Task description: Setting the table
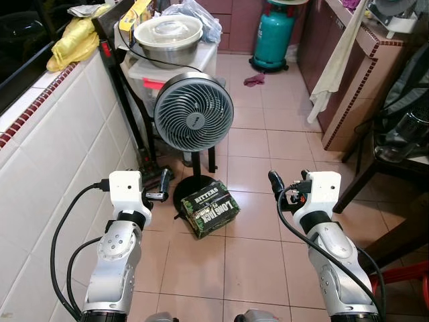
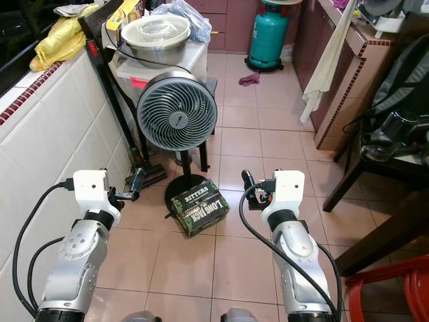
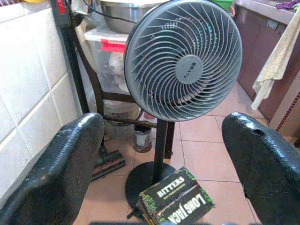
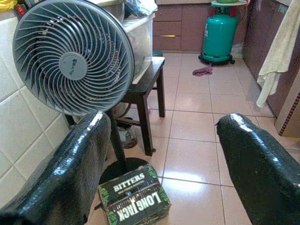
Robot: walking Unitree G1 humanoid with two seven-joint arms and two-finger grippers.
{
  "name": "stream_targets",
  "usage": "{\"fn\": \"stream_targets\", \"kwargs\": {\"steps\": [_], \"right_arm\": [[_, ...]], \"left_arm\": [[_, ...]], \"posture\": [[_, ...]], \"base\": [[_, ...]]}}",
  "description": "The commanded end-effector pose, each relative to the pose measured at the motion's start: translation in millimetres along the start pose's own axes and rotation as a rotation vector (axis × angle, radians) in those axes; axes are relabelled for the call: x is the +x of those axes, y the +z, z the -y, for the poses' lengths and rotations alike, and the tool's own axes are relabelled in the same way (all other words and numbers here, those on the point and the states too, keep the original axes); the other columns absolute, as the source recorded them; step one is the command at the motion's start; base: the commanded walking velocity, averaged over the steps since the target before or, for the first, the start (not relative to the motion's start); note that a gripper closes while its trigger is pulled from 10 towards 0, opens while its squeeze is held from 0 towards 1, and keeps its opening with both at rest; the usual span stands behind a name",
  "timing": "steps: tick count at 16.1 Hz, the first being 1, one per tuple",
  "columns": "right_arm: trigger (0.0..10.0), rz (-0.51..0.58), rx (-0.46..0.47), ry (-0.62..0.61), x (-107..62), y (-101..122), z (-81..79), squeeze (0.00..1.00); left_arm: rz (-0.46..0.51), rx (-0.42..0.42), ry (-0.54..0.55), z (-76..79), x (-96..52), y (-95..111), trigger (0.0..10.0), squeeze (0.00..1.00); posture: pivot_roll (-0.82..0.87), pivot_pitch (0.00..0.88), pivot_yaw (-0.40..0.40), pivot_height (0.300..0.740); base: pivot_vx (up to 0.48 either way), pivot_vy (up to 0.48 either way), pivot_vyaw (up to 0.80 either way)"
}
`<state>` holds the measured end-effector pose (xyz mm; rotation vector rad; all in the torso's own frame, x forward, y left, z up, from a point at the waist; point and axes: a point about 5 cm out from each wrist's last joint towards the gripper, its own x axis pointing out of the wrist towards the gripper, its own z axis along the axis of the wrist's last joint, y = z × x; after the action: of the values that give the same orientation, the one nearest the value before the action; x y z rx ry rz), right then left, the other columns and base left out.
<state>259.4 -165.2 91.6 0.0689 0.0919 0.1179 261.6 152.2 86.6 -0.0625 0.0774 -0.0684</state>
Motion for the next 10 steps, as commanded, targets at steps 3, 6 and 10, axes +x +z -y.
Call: {"fn": "stream_targets", "kwargs": {"steps": [3,6,10], "right_arm": [[10.0,0.0,0.002,0.011,1.1,1.4,-0.6,0.0],[10.0,0.001,0.002,0.014,2.2,1.9,-0.8,0.0],[10.0,0.002,0.001,0.017,3.2,1.9,-1.4,0.0]], "left_arm": [[-0.008,-0.005,0.027,-2.1,2.9,-0.7,10.0,0.0],[-0.008,0.002,0.03,-2.5,3.7,-0.8,10.0,0.0],[-0.005,0.005,0.032,-2.6,4.8,-0.9,10.0,0.0]], "posture": [[-0.05,0.017,0.022,0.74],[-0.04,0.014,0.02,0.74],[-0.05,0.011,0.021,0.74]], "base": [[0.0,0.0,0.0],[0.0,0.275,0.0],[0.0,0.273,0.0]]}}
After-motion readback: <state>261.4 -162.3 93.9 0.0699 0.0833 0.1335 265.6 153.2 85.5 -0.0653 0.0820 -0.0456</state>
